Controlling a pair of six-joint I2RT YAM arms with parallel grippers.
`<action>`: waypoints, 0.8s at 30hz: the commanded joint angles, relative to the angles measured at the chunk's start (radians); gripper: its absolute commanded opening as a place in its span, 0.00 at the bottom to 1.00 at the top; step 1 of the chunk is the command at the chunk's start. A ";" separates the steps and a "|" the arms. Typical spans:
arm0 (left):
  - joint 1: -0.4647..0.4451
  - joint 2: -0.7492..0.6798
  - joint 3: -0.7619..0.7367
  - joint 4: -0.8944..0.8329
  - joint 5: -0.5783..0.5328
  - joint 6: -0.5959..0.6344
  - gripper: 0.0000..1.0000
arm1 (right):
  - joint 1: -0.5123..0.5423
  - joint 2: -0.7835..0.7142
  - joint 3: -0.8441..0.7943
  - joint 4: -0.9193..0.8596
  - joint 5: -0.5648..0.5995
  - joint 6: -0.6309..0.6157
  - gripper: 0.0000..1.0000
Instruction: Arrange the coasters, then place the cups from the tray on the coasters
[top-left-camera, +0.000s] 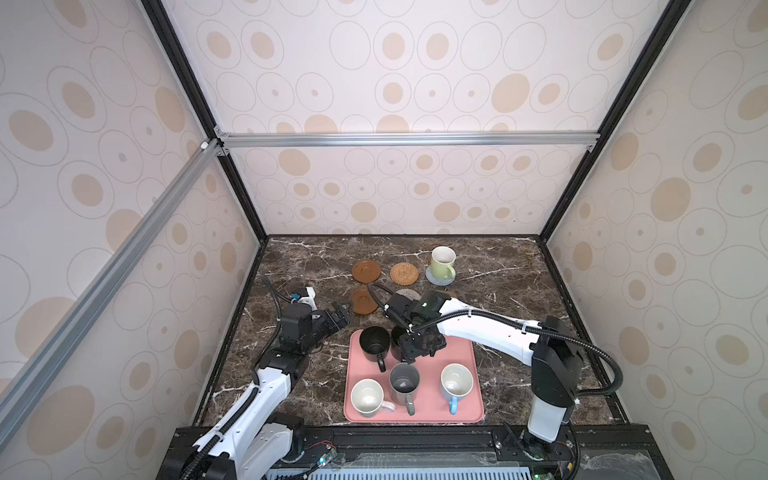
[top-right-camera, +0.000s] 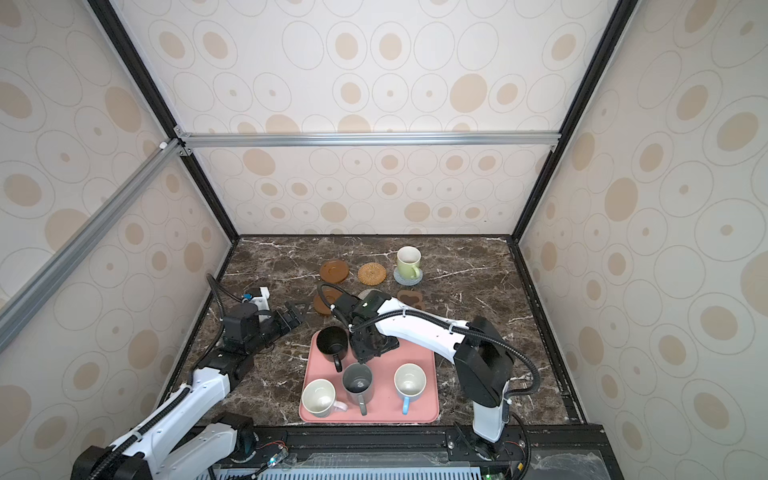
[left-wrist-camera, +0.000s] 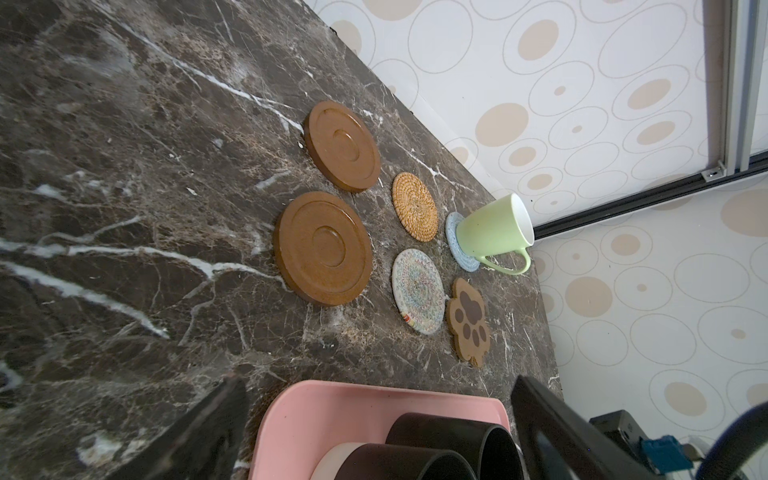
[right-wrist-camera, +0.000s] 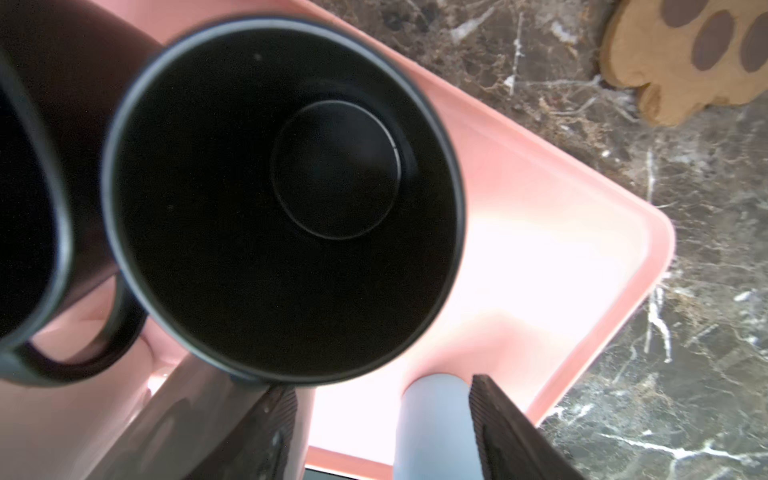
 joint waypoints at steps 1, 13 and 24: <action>0.007 -0.001 0.007 0.012 0.000 -0.013 1.00 | 0.003 -0.048 -0.023 0.034 -0.065 0.001 0.70; 0.006 -0.003 0.005 0.008 0.000 -0.013 1.00 | 0.005 0.007 -0.030 0.059 -0.078 0.038 0.71; 0.006 0.018 0.031 0.004 0.006 -0.006 1.00 | 0.003 0.035 -0.054 0.027 0.052 0.060 0.73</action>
